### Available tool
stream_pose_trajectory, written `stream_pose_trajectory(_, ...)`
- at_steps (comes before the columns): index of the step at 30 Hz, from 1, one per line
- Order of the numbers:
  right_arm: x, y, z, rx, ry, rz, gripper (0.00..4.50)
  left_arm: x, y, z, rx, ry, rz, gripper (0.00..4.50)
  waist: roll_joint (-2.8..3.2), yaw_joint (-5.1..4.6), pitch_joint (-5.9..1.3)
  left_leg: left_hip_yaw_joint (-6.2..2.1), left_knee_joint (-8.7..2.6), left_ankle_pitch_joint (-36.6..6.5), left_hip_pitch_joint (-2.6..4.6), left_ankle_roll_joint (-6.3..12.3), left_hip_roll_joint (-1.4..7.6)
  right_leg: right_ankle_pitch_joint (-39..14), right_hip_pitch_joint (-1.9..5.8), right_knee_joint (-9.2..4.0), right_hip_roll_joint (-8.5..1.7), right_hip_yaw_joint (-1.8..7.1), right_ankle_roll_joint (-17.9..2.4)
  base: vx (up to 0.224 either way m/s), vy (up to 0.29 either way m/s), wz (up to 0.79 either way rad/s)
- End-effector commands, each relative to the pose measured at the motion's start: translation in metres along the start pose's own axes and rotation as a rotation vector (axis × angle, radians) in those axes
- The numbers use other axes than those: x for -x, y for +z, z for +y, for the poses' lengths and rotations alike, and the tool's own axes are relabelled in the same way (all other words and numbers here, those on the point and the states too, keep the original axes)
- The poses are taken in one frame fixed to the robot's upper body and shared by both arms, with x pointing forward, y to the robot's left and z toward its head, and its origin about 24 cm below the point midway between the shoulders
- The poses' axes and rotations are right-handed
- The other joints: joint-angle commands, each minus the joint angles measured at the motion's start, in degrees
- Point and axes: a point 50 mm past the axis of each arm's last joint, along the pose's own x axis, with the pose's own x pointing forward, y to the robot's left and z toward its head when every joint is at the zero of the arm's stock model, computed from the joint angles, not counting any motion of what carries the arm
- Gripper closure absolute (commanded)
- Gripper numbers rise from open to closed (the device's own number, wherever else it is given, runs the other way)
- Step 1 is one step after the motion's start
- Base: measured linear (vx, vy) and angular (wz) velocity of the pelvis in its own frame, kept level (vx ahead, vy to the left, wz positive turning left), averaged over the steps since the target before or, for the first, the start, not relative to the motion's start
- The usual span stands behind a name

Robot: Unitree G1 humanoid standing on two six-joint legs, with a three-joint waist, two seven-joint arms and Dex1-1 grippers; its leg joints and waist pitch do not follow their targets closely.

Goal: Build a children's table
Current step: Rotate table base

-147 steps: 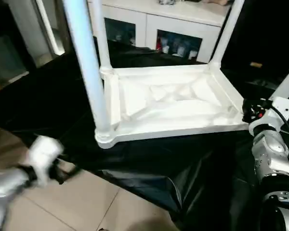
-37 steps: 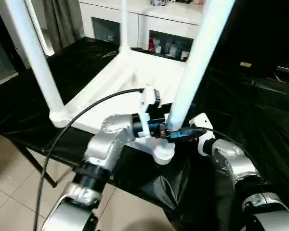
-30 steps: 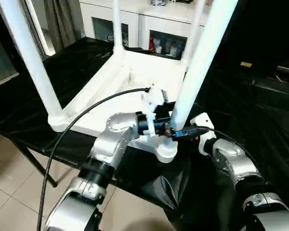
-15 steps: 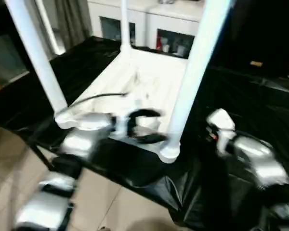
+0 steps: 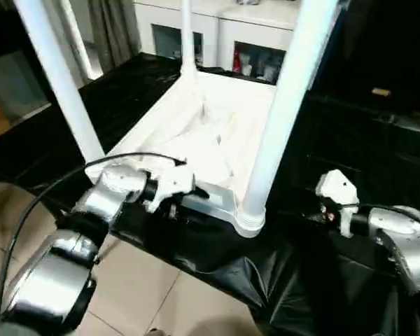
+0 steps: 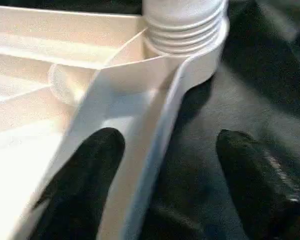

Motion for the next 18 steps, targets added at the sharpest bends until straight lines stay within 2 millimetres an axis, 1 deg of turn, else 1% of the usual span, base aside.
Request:
stream_pose_trajectory(1,0.003,0.004,0.004,0.008,0.03,-0.005,1.33,-0.002,0.002,0.005,-0.048,0.017,0.041,1.26,0.11,-0.13,-4.06,-0.31,-3.61,-12.6,0.81,3.22,0.82,-4.1,3.19,-3.81,-1.87,1.5,-15.3,0.0,0.0,0.0)
stream_pose_trajectory(2,0.005,0.004,0.005,0.011,0.032,0.0,1.33,-0.004,0.004,0.008,-0.063,0.039,0.058,1.41,0.15,-0.09,-4.07,-0.37,-3.6,-12.7,0.79,3.21,0.84,-4.3,3.22,-3.84,-1.9,1.5,-15.1,0.0,0.0,0.0)
stream_pose_trajectory(3,0.005,0.004,0.006,0.013,0.033,0.005,1.33,-0.004,0.004,0.01,-0.072,0.051,0.068,1.41,0.0,-0.09,-4.11,-0.45,-3.59,-12.4,0.67,3.17,0.77,-4.3,3.36,-3.72,-1.97,1.47,-15.0,0.0,0.0,0.0)
stream_pose_trajectory(4,0.006,0.004,0.006,0.013,0.034,0.007,1.33,-0.005,0.005,0.011,-0.078,0.056,0.075,1.58,0.06,-0.05,-4.16,-0.48,-3.58,-12.2,0.72,3.14,0.75,-4.7,3.35,-3.81,-2.05,1.46,-14.9,0.0,0.0,0.0)
stream_pose_trajectory(6,0.007,0.004,0.008,0.011,0.035,0.01,1.33,-0.006,0.003,0.011,-0.075,0.054,0.096,1.66,0.29,-0.11,-4.09,-0.46,-3.57,-12.1,0.64,3.09,0.72,-5.0,3.3,-3.89,-1.99,1.45,-15.0,0.0,0.0,0.0)
stream_pose_trajectory(7,0.007,0.004,0.008,0.01,0.035,0.011,1.33,-0.007,0.002,0.011,-0.075,0.057,0.102,1.77,0.09,-0.16,-4.11,-0.51,-3.57,-12.0,0.59,3.05,0.71,-5.0,3.43,-3.83,-2.01,1.43,-15.0,0.0,0.0,0.0)
stream_pose_trajectory(8,0.007,0.004,0.009,0.01,0.036,0.013,1.33,-0.008,0.0,0.011,-0.07,0.062,0.116,1.9,0.23,-0.28,-4.08,-0.5,-3.58,-12.3,0.63,3.2,0.68,-5.2,3.34,-4.02,-1.95,1.43,-14.7,0.0,0.0,0.0)
stream_pose_trajectory(9,0.007,0.004,0.009,0.01,0.036,0.014,1.33,-0.009,-0.001,0.011,-0.067,0.067,0.125,2.03,0.22,-0.36,-4.15,-0.56,-3.54,-12.4,0.56,3.2,0.66,-5.3,3.43,-3.93,-1.98,1.41,-14.8,0.0,0.0,0.0)
stream_pose_trajectory(12,0.008,0.005,0.01,0.011,0.035,0.019,1.33,-0.011,-0.003,0.01,-0.055,0.071,0.134,2.2,0.28,-0.46,-4.18,-0.53,-3.48,-12.0,0.57,3.41,0.62,-6.0,3.37,-4.05,-2.01,1.41,-14.9,0.0,0.0,0.0)
stream_pose_trajectory(13,0.008,0.004,0.01,0.009,0.033,0.02,1.33,-0.012,-0.004,0.009,-0.05,0.072,0.137,2.3,0.58,-0.47,-4.13,-0.56,-3.51,-12.0,0.56,3.39,0.65,-6.1,3.31,-4.08,-1.99,1.39,-15.0,0.0,0.0,0.0)
stream_pose_trajectory(14,0.008,0.004,0.011,0.009,0.032,0.02,1.33,-0.012,-0.005,0.009,-0.045,0.072,0.142,2.41,0.46,-0.53,-4.13,-0.54,-3.51,-12.3,0.6,3.36,0.66,-6.1,3.29,-4.12,-1.95,1.38,-15.1,0.0,0.0,0.0)
stream_pose_trajectory(15,0.007,0.004,0.011,0.008,0.031,0.021,1.33,-0.013,-0.007,0.009,-0.042,0.074,0.15,2.41,0.7,-0.53,-4.14,-0.59,-3.54,-12.3,0.58,3.33,0.69,-5.9,3.31,-4.07,-1.96,1.37,-15.2,0.0,0.0,0.0)
stream_pose_trajectory(16,0.007,0.004,0.012,0.009,0.03,0.022,1.33,-0.014,-0.009,0.008,-0.041,0.074,0.166,2.49,0.72,-0.59,-4.13,-0.61,-3.54,-12.5,0.61,3.28,0.66,-5.8,3.33,-4.11,-1.93,1.36,-15.1,0.0,0.0,0.0)
stream_pose_trajectory(17,0.007,0.004,0.012,0.009,0.03,0.023,1.33,-0.014,-0.009,0.008,-0.04,0.074,0.168,2.69,0.62,-0.62,-4.16,-0.6,-3.55,-12.6,0.61,3.31,0.65,-5.7,3.37,-4.15,-1.92,1.37,-15.0,0.0,0.0,0.0)
stream_pose_trajectory(18,0.006,0.005,0.012,0.008,0.029,0.021,1.33,-0.014,-0.01,0.007,-0.034,0.071,0.173,2.69,0.59,-0.61,-4.14,-0.61,-3.53,-12.5,0.61,3.36,0.64,-5.7,3.39,-4.14,-1.96,1.38,-15.0,0.0,0.0,0.0)
